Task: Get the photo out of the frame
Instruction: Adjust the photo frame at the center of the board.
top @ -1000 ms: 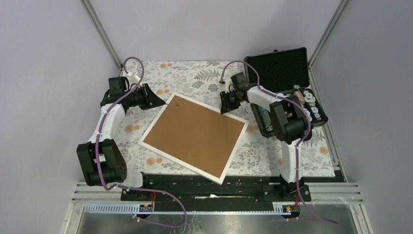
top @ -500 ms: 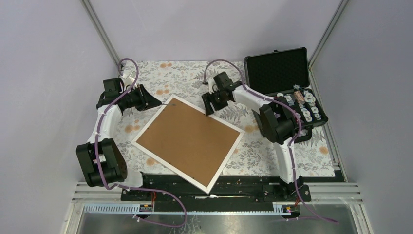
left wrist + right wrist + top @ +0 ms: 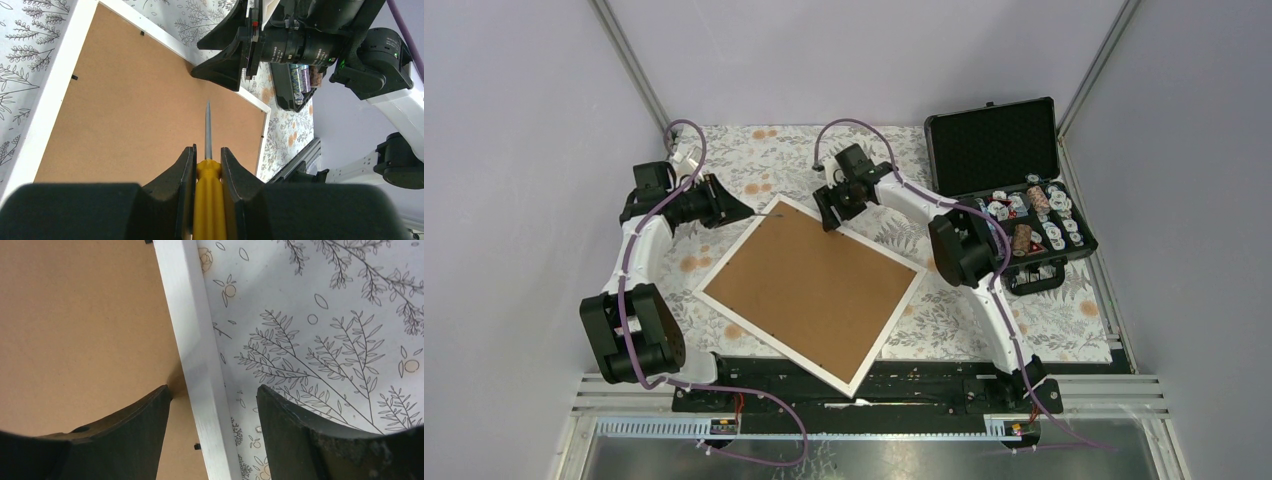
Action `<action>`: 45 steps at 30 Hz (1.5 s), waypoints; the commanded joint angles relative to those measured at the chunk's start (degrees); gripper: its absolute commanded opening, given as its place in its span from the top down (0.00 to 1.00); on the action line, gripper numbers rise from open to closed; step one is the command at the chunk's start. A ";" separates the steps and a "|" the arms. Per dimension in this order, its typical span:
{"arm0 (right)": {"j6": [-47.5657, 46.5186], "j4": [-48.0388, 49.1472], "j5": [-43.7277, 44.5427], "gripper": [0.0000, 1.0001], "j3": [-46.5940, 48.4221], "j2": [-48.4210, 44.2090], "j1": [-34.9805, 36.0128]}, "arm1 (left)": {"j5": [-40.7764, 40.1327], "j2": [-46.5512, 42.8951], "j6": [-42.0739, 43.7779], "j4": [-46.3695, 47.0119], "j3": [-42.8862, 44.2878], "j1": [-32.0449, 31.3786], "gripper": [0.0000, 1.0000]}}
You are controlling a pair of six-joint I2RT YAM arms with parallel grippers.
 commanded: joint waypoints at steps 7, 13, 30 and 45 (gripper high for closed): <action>0.33 -2.47 9.81 0.52 5.33 6.65 1.37 | 2.64 0.79 1.27 0.76 0.78 0.68 1.00; 7.68 -5.85 9.07 0.67 11.00 10.39 -3.89 | 2.60 1.25 1.48 0.78 0.94 1.02 1.00; 22.62 -0.99 -0.05 0.60 -9.00 -0.92 -12.27 | 2.63 1.59 0.89 0.70 1.03 1.37 1.00; 16.85 1.64 -5.38 0.08 -36.82 -24.21 -11.20 | 3.12 -3.35 5.07 -3.08 -2.02 1.56 1.00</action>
